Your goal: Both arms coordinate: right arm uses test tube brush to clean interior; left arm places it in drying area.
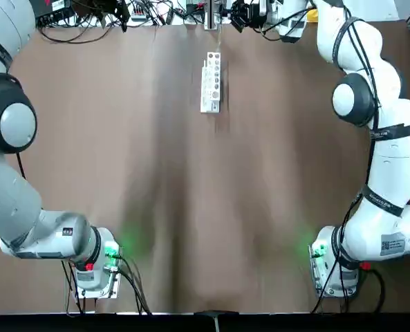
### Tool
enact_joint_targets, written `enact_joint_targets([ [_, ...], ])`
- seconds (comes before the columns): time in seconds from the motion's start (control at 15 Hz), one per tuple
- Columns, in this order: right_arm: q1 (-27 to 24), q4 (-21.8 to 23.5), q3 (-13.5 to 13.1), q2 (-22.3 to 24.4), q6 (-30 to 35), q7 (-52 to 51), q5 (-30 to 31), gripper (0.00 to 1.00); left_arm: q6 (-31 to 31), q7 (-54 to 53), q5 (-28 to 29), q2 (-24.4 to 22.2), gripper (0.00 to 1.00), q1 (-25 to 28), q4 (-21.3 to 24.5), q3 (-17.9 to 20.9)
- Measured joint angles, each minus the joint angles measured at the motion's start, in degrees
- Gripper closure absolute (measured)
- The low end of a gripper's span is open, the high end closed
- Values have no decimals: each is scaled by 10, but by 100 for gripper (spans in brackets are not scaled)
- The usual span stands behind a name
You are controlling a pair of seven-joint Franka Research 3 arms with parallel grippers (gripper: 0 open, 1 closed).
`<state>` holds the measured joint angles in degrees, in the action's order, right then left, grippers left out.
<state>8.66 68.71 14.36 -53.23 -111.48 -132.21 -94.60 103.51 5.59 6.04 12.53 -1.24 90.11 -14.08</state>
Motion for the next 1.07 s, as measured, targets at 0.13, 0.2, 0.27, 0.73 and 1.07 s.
enact_joint_targets([
  [0.13,3,1,0,-1,0,0,0,98,0,0,0,0,0,0,0,0],
  [0.2,5,1,0,-2,-1,0,0,98,0,0,0,0,0,0,0,0],
  [0.27,8,1,0,-4,-5,0,0,98,0,0,0,0,0,0,0,0],
  [0.73,15,1,0,-11,-38,-1,0,98,0,0,0,3,0,0,0,0],
  [1.07,15,1,0,-17,-40,-20,-9,98,0,0,0,3,0,-1,0,0],
])
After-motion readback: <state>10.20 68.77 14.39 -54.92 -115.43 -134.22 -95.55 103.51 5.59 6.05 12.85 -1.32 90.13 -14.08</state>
